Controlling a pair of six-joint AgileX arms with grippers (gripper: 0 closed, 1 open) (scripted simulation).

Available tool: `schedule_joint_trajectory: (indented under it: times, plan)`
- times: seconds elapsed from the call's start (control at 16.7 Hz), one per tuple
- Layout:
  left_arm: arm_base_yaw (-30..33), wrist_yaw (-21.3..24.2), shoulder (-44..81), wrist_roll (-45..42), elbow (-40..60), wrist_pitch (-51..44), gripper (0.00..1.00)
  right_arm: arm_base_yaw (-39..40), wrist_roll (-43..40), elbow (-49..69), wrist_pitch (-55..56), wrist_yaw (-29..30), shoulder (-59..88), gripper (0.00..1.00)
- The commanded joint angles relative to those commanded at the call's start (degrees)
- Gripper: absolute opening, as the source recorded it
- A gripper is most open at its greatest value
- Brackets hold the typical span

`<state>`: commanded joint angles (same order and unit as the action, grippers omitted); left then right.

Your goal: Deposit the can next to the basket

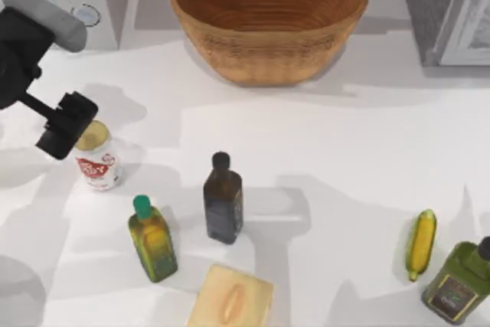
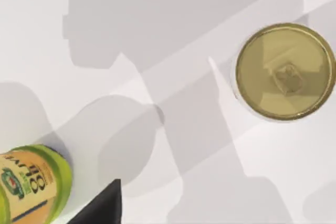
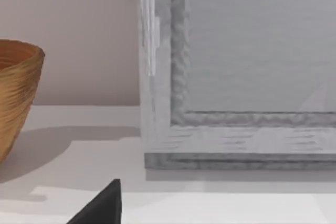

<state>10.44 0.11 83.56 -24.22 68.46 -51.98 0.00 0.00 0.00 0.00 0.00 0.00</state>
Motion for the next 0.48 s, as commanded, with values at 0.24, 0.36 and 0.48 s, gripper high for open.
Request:
schedule_joint_trajectory:
  times: [0.24,0.36,0.48]
  plan:
    - [1.9,0.0,15.7,-4.5,12.9,-9.8,1.00,0.0,0.0,0.0,0.0,0.0,0.0,1.00]
    - [2.6,-0.1,21.8,-6.2,17.8,-13.5,1.00,0.0,0.0,0.0,0.0,0.0,0.0,1.00]
    - [3.2,-0.1,26.1,-7.5,21.6,-16.3,1.00,0.0,0.0,0.0,0.0,0.0,0.0,1.00]
